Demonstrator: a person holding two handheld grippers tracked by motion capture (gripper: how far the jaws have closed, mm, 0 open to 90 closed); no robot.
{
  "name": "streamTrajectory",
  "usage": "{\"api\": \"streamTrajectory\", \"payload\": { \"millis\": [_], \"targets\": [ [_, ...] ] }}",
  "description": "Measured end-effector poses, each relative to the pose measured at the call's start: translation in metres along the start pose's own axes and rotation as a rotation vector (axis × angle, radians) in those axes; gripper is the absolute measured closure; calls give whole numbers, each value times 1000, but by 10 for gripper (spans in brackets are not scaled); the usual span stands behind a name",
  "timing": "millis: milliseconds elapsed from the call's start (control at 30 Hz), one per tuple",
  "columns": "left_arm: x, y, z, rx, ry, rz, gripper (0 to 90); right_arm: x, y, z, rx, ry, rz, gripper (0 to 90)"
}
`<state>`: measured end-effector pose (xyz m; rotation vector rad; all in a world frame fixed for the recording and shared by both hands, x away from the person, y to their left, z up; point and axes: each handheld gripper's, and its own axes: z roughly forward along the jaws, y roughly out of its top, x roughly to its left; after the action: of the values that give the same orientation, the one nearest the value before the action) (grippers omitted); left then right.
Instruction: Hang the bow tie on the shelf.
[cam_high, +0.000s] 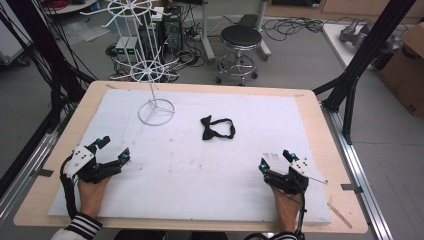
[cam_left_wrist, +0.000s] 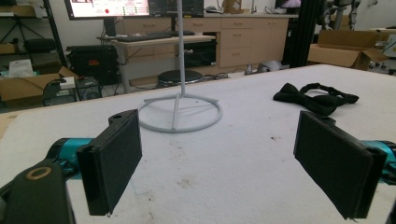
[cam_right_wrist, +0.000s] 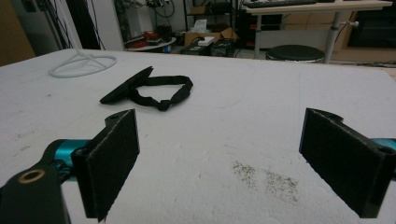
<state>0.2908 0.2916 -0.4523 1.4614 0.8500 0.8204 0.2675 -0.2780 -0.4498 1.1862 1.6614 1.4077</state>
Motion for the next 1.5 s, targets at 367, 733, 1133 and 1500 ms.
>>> {"api": "streamTrajectory", "payload": {
  "millis": [367, 733, 1133, 1500],
  "targets": [
    [0, 0, 0, 0, 1, 9, 155, 0, 0, 0, -3, 7, -5, 111],
    [1, 0, -1, -5, 1, -5, 155, 2, 0, 1, 4, 11, -29, 111],
    [2, 0, -2, -11, 11, -22, 155, 4, 8, 16, 140, -26, -35, 112],
    [2, -1, -3, -25, 22, -38, 156, 23, 61, 33, 156, 42, -138, 111]
  ]
}}
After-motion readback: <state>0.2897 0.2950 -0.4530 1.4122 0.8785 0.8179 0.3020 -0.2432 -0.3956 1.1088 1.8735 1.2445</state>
